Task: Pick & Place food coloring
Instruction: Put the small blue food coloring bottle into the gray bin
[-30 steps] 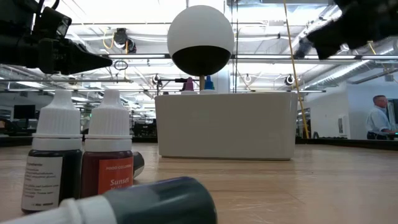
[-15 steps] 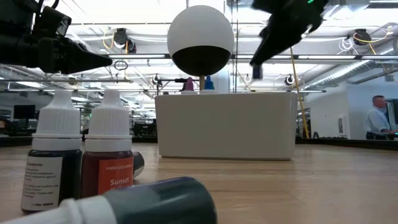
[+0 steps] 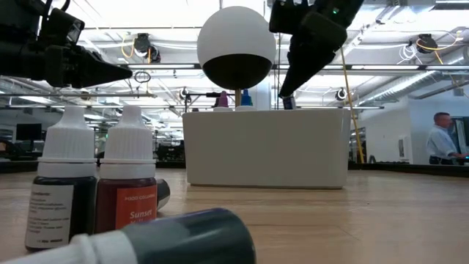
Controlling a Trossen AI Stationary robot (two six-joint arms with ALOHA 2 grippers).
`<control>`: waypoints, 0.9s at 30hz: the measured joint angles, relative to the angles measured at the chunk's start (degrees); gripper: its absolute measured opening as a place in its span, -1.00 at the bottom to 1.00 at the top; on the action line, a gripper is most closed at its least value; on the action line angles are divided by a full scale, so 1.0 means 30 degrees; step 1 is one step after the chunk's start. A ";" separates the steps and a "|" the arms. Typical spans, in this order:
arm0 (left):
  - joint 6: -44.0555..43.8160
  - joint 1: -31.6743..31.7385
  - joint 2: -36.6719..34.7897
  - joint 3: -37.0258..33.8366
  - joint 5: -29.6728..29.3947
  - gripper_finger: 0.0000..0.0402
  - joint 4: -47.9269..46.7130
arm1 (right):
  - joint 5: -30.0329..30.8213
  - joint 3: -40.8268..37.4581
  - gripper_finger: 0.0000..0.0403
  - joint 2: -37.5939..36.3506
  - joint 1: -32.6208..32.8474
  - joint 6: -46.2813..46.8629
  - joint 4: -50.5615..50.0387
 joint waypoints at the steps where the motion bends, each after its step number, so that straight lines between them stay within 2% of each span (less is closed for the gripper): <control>1: -0.0001 0.0000 0.0000 0.0000 0.0000 -0.77 0.0001 | 0.0005 -0.0005 -0.76 0.0003 0.0051 0.0427 -0.0047; 7: -0.0046 0.0000 0.0000 0.0000 0.0007 -0.77 0.0000 | 0.0107 -0.1325 -0.76 0.0022 0.0414 0.2328 0.1071; 16: -0.0141 0.0000 0.0000 0.0000 0.0015 -0.77 0.0007 | 0.0194 -0.3096 -0.75 0.0022 0.1254 0.3558 0.3948; 27: -0.0844 -0.0007 0.0000 0.0000 0.0029 -0.77 0.0036 | 0.1712 -0.4665 -0.75 0.0007 0.1881 0.5577 0.4891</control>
